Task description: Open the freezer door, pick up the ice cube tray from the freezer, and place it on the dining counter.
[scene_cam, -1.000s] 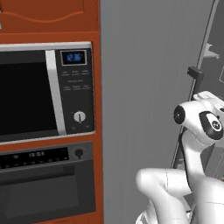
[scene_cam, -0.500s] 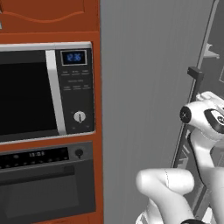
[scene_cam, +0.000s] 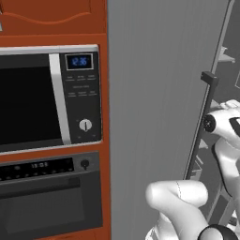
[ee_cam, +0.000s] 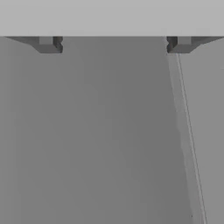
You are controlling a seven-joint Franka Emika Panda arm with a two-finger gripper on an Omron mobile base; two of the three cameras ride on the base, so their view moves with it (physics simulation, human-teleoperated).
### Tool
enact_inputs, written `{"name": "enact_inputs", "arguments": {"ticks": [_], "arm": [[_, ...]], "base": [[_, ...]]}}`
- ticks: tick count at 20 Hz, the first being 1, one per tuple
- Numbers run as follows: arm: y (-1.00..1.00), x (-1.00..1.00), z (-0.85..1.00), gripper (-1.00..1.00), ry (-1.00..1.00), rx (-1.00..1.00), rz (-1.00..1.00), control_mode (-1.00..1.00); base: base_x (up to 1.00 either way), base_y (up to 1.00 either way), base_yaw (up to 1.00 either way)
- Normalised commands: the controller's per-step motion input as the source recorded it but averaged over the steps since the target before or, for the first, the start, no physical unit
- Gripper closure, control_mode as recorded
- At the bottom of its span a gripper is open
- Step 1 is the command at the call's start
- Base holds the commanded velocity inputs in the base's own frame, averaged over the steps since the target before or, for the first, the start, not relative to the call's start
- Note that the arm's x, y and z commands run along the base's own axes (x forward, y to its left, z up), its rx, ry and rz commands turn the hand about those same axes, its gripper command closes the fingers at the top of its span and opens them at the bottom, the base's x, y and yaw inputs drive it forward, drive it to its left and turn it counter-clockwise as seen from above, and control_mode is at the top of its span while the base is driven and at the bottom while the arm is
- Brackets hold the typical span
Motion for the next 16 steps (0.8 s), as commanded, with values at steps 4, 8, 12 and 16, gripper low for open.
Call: {"name": "enact_inputs", "arguments": {"ticks": [4,8,12,16], "arm": [[-0.88,-0.61,0.0,-1.0,0.0,0.07,-0.12,-1.0],[-0.93,-0.59,-0.01,-1.0,0.0,0.06,-0.1,-1.0],[-0.8,-0.31,0.0,-1.0,0.0,0.02,-0.05,-1.0],[-0.47,0.0,-0.04,-1.0,-0.01,0.0,0.0,-1.0]], "base": [[0.0,0.0,0.0],[0.0,0.0,0.0],[0.0,0.0,0.0],[0.0,0.0,0.0]]}}
